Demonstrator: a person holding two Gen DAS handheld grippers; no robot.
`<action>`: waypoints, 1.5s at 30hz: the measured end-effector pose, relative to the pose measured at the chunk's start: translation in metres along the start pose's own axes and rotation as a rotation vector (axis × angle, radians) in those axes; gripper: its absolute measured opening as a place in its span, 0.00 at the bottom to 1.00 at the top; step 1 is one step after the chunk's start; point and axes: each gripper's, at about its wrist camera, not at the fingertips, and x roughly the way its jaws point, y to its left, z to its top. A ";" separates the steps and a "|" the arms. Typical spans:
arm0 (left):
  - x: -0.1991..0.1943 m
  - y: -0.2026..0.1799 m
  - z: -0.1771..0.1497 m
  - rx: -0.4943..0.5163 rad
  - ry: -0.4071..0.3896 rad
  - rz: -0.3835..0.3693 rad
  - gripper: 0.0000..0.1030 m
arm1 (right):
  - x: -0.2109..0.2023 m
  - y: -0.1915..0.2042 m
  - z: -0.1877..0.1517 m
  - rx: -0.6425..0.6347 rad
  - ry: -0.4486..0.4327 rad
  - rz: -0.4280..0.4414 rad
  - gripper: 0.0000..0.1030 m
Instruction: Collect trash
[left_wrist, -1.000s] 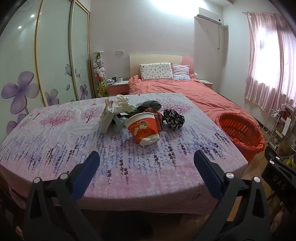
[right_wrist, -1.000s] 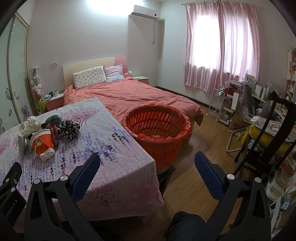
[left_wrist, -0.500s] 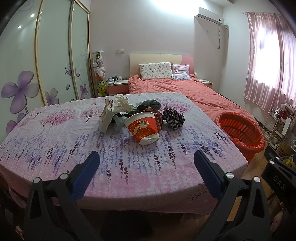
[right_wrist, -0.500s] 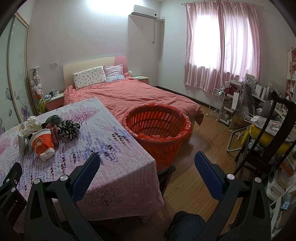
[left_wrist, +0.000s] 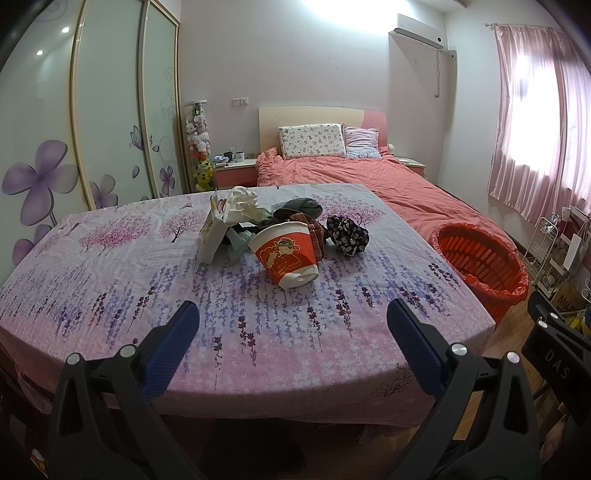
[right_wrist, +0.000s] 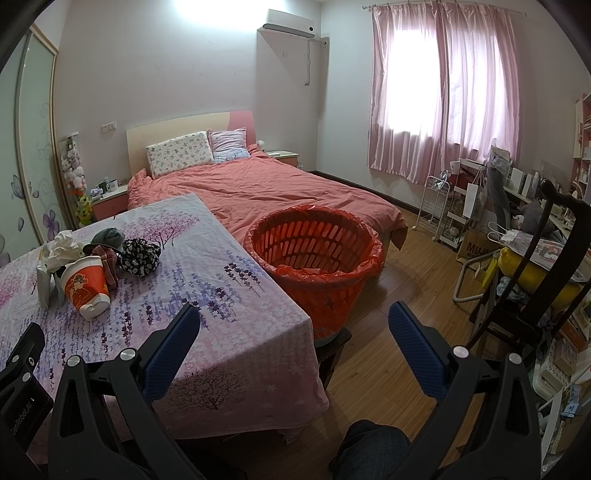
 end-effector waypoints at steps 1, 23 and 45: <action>0.000 0.000 0.000 0.000 0.000 0.000 0.96 | 0.000 0.000 0.000 0.000 0.001 0.000 0.98; 0.002 -0.002 0.001 -0.001 0.003 -0.001 0.96 | 0.000 0.000 0.000 0.000 0.002 0.001 0.98; 0.004 -0.005 0.000 -0.001 0.007 -0.002 0.96 | 0.002 0.000 0.000 0.001 0.004 0.001 0.98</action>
